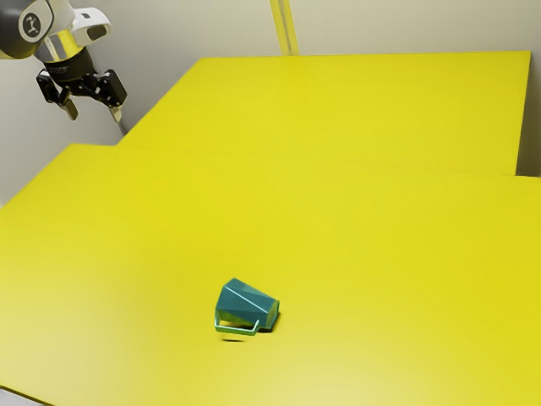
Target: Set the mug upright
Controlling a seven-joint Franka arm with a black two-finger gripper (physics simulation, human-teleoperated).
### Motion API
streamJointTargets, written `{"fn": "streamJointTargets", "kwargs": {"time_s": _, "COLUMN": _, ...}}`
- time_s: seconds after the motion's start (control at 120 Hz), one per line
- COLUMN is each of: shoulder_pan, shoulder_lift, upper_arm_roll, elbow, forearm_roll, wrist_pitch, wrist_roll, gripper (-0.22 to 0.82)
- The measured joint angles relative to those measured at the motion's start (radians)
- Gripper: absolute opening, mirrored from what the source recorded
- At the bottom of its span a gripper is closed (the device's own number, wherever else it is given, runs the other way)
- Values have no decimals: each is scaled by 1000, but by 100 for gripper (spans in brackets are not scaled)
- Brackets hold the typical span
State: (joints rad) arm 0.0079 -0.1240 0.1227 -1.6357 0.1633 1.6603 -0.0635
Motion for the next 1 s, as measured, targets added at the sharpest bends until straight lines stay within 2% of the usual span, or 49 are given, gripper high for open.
{"fn": "streamJointTargets", "kwargs": {"time_s": 0.233, "shoulder_pan": 0, "shoulder_lift": 0, "upper_arm_roll": -1, "elbow": -8, "forearm_roll": -4, "wrist_pitch": 9, "wrist_roll": -7, "gripper": 60}}
{"fn": "streamJointTargets", "kwargs": {"time_s": 0.5, "shoulder_pan": 17, "shoulder_lift": 76, "upper_arm_roll": 11, "elbow": -60, "forearm_roll": -186, "wrist_pitch": 49, "wrist_roll": -15, "gripper": 60}}
{"fn": "streamJointTargets", "kwargs": {"time_s": 0.675, "shoulder_pan": 68, "shoulder_lift": 118, "upper_arm_roll": 12, "elbow": -187, "forearm_roll": -428, "wrist_pitch": 59, "wrist_roll": -20, "gripper": 60}}
{"fn": "streamJointTargets", "kwargs": {"time_s": 1.0, "shoulder_pan": 144, "shoulder_lift": 164, "upper_arm_roll": 9, "elbow": -410, "forearm_roll": -743, "wrist_pitch": 69, "wrist_roll": -22, "gripper": 60}}
